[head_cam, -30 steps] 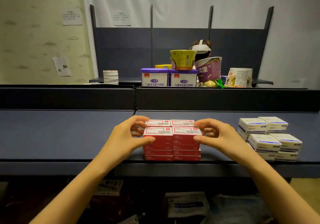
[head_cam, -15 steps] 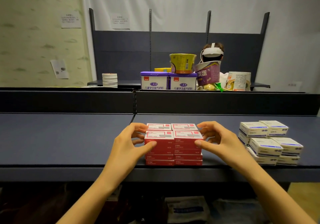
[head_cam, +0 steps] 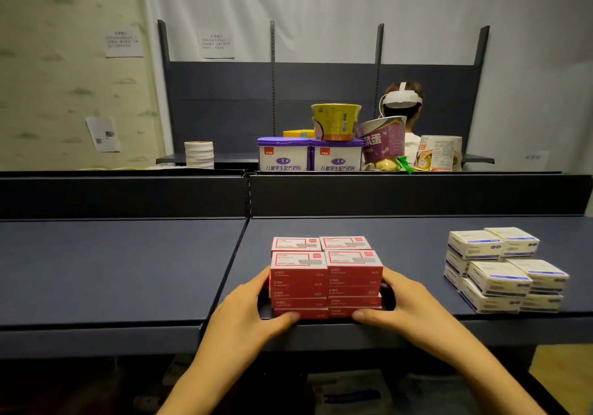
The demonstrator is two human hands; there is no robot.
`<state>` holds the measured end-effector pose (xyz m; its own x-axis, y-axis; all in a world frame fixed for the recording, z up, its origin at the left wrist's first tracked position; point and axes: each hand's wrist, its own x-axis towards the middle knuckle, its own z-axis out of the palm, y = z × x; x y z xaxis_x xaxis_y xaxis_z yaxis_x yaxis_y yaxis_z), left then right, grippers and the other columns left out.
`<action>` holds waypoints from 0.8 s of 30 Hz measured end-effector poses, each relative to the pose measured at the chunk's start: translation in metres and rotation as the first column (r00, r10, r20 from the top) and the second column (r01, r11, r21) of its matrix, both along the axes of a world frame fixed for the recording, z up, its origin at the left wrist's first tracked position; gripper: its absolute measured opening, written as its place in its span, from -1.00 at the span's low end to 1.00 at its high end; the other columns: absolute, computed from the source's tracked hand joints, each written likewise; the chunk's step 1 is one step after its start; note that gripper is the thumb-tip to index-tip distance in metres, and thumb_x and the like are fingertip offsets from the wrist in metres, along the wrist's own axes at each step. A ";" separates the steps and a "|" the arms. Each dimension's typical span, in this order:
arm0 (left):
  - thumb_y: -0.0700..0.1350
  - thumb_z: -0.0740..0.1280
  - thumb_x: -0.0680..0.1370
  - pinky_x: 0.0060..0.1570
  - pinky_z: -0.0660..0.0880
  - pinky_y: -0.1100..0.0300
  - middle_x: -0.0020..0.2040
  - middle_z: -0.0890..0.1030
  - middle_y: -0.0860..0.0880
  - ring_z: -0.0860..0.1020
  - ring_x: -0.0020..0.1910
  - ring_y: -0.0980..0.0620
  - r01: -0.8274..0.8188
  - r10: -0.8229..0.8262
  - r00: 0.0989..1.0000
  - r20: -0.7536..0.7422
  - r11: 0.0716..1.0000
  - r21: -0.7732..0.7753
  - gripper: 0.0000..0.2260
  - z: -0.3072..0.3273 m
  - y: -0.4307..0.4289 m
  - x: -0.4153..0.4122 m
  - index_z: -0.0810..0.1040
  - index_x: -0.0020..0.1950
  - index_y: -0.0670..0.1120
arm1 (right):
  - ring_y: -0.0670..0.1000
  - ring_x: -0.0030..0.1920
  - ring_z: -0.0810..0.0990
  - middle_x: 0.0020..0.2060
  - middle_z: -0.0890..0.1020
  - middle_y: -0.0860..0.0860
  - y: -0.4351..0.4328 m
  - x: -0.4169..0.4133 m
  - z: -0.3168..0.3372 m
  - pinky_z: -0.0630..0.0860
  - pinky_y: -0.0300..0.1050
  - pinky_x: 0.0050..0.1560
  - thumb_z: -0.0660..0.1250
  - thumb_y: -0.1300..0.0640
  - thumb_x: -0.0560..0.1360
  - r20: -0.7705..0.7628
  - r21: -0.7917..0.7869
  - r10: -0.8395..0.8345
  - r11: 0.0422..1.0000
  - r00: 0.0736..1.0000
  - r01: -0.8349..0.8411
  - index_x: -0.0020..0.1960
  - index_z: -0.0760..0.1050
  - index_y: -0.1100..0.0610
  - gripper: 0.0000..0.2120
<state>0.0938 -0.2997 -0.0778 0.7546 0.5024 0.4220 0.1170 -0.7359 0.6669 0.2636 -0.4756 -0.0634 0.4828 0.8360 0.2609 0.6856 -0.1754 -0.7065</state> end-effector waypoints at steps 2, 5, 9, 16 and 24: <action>0.14 0.44 0.37 -0.12 0.33 0.56 -0.10 0.45 0.48 0.48 -0.04 0.44 -0.002 0.002 1.000 0.006 1.000 -0.016 -0.56 -0.001 0.000 0.000 0.28 0.11 0.42 | -0.46 0.06 0.45 0.03 0.47 -0.44 0.001 0.000 -0.002 0.38 -0.54 -0.06 0.44 -0.10 0.34 -0.005 0.025 -0.021 0.999 1.000 0.021 0.12 0.24 -0.43 -0.49; 0.15 0.44 0.36 -0.09 0.33 0.53 -0.09 0.46 0.46 0.48 -0.03 0.40 -0.007 0.007 1.000 0.007 1.000 -0.013 -0.56 -0.002 0.001 0.000 0.29 0.12 0.41 | -0.45 0.08 0.45 0.04 0.49 -0.43 0.001 0.000 -0.003 0.38 -0.54 -0.05 0.45 -0.09 0.34 0.013 0.024 -0.026 0.999 1.000 0.026 0.11 0.26 -0.42 -0.51; 0.16 0.42 0.37 -0.08 0.35 0.50 -0.08 0.45 0.44 0.47 -0.02 0.37 -0.019 0.019 1.000 0.008 1.000 0.015 -0.54 -0.004 0.001 0.001 0.30 0.18 0.39 | -0.42 0.10 0.46 0.09 0.51 -0.38 0.002 0.001 -0.006 0.38 -0.54 -0.02 0.45 -0.11 0.33 0.015 0.035 -0.014 0.999 1.000 0.013 0.14 0.27 -0.41 -0.49; 0.27 0.42 0.22 0.26 0.35 0.29 0.22 0.39 0.34 0.43 0.19 0.31 0.061 -0.064 0.998 -0.021 0.992 -0.108 -0.17 0.033 0.030 -0.015 0.13 0.41 0.23 | -0.23 0.29 0.34 0.24 0.31 -0.37 -0.009 0.032 0.024 0.30 -0.21 0.30 0.42 -0.38 0.11 -0.187 0.040 0.060 0.998 0.981 -0.053 0.36 0.00 -0.32 -0.05; 0.06 0.35 0.42 -0.07 0.51 0.43 0.12 0.58 0.22 0.55 0.10 0.26 0.267 -0.280 0.959 -0.046 0.945 -0.190 -0.67 0.065 0.071 0.023 0.49 0.17 0.21 | -0.18 0.18 0.51 0.14 0.56 -0.20 0.029 0.050 0.044 0.45 -0.21 0.20 0.20 -0.01 0.52 -0.156 0.193 0.089 0.979 0.984 -0.058 0.17 0.49 -0.13 -0.75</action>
<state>0.1167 -0.2289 -0.0130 0.8987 0.3349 0.2831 -0.0195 -0.6144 0.7887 0.3132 -0.4468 -0.0194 0.4710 0.8145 0.3388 0.5645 0.0169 -0.8253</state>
